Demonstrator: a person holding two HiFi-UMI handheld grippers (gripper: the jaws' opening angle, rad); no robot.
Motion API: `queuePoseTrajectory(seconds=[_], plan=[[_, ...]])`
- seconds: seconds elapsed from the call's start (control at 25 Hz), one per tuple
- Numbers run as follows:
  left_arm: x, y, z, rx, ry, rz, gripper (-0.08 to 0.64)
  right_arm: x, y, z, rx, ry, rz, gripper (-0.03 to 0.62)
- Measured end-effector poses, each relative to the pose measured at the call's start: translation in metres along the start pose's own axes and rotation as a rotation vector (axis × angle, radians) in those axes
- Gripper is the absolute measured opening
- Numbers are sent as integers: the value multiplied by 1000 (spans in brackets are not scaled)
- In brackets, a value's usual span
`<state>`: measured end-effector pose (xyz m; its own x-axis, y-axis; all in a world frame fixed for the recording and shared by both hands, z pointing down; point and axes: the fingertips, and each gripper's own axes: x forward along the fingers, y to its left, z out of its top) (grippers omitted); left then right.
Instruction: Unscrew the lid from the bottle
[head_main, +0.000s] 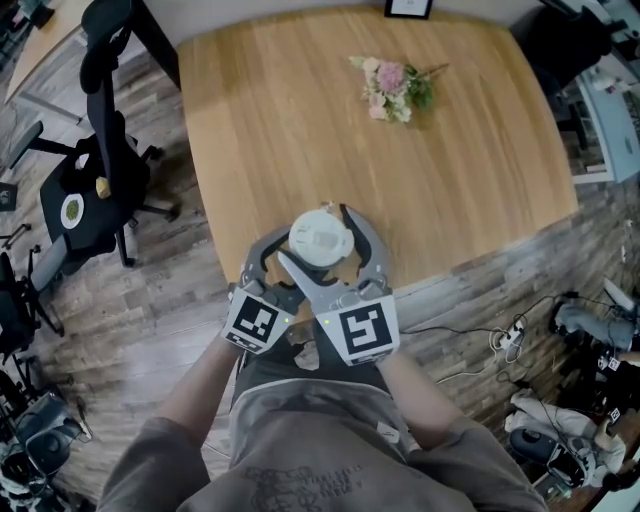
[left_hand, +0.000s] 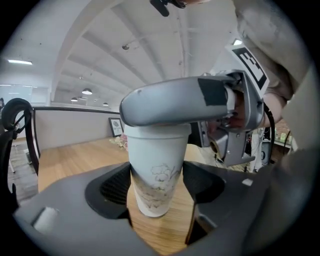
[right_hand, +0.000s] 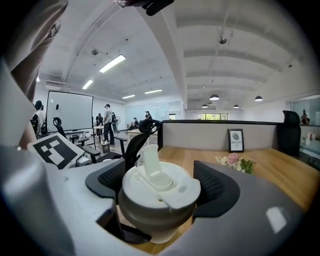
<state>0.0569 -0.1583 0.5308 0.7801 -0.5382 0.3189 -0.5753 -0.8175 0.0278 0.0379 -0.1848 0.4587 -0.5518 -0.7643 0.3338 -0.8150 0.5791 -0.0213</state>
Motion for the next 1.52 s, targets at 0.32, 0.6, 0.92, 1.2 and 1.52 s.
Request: queuePoseTrajectory(seconds=[0.32, 0.6, 0.92, 1.2, 1.52], plan=[[-3, 2, 0, 15, 1, -80, 319, 2, 10, 3, -46, 6, 249, 414], [-9, 0, -3, 68, 10, -269, 303, -10, 28, 4, -223, -17, 720, 414], [-10, 4, -3, 61, 11, -301, 295, -10, 30, 0, -275, 12, 835, 414], [-10, 2, -3, 28, -12, -235, 295, -10, 9, 20, 29, -51, 504, 419], [-11, -2, -4, -37, -47, -55, 293, -4, 2, -2, 52, 7, 41, 469]])
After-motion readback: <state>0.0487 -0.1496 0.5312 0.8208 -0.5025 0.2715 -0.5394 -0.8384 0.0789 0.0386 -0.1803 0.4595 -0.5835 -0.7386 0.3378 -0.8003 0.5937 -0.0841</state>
